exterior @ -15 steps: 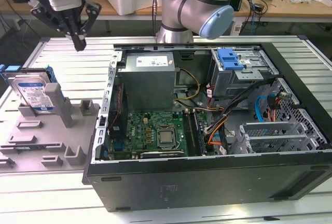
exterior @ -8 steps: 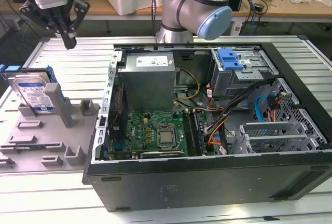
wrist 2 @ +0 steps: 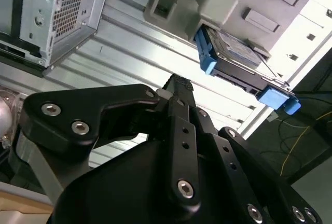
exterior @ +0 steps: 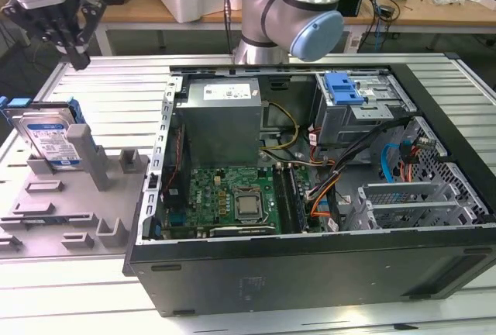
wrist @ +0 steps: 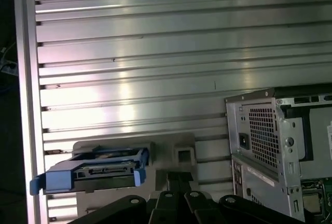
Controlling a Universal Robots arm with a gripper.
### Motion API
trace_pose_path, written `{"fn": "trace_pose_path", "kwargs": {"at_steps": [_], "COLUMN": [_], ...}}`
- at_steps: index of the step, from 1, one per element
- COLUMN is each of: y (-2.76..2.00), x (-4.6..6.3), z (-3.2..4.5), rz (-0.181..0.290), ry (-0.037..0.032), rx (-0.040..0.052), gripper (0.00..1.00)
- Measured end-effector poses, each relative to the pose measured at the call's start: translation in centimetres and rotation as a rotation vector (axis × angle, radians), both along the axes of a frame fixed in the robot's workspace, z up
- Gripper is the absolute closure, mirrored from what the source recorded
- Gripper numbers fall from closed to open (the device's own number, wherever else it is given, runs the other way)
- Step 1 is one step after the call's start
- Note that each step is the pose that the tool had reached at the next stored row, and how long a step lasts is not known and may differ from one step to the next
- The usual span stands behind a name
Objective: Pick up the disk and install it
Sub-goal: 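Reach for the disk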
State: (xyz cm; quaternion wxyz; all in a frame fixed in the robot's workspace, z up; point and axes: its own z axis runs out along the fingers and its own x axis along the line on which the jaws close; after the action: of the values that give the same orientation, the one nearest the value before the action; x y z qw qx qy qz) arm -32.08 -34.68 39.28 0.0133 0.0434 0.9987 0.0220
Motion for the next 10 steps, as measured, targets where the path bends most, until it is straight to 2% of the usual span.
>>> {"fn": "trace_pose_path", "kwargs": {"at_steps": [10], "y": [0.32], "x": [-3.3], "z": [-0.01], "rz": [-0.009], "ry": [-0.0001], "rx": [0.0001], "gripper": [0.89]}}
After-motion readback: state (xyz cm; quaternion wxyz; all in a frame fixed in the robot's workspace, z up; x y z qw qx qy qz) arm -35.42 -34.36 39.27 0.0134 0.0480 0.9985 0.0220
